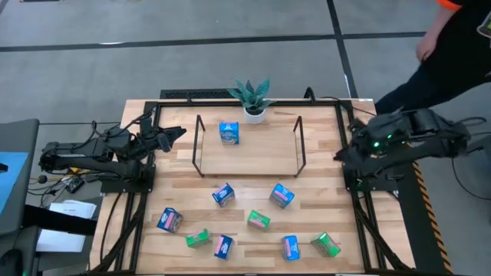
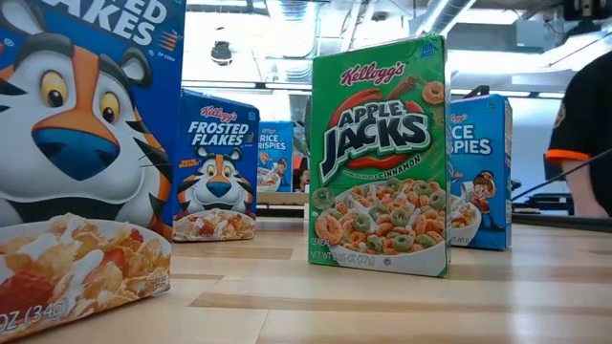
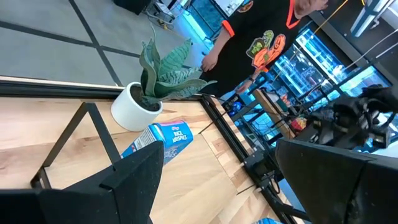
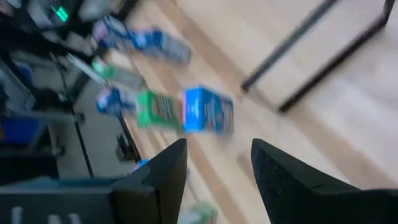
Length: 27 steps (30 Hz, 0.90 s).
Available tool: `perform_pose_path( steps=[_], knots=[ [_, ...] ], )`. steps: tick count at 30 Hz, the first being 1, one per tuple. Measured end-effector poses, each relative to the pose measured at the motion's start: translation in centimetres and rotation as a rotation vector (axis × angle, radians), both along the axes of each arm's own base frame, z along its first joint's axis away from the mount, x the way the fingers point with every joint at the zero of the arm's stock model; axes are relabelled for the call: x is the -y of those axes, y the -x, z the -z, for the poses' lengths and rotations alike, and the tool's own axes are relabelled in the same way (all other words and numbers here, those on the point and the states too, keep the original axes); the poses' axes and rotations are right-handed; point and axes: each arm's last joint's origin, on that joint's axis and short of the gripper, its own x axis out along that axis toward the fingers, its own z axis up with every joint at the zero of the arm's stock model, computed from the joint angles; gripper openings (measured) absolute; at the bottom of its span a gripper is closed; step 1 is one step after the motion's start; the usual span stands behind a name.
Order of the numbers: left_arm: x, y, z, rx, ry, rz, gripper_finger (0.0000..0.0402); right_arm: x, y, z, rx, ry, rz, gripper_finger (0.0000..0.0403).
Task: Stack cereal on shelf
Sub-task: Put the top light blue cereal box on the shelf aligned with the other light blue cereal box
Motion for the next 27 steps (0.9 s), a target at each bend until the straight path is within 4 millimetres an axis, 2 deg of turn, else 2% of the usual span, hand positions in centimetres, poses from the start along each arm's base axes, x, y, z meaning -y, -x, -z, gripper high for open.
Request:
perform_pose_path(
  steps=[8,16,19,22,27],
  knots=[
    [0.1,0.0,0.0,-0.012,-0.015,0.03,0.03,-4.6,-3.7,1.2,-0.161,-0.094,-0.15,0.0197],
    [0.1,-0.1,0.0,-0.025,-0.04,0.039,0.03,-10.3,-7.7,3.5,-0.207,-0.014,-0.255,0.02],
    [0.1,-0.1,0.0,-0.025,-0.04,0.039,0.03,-11.6,-8.8,4.5,-0.236,0.004,-0.271,0.0204],
    [0.1,-0.1,0.0,-0.033,-0.052,0.057,0.03,-12.7,-10.0,5.4,-0.244,0.012,-0.279,0.0226],
    [0.2,-0.1,0.0,-0.043,-0.066,0.092,0.03,-12.9,-11.8,6.8,-0.283,0.066,-0.282,0.0273]
  ],
)
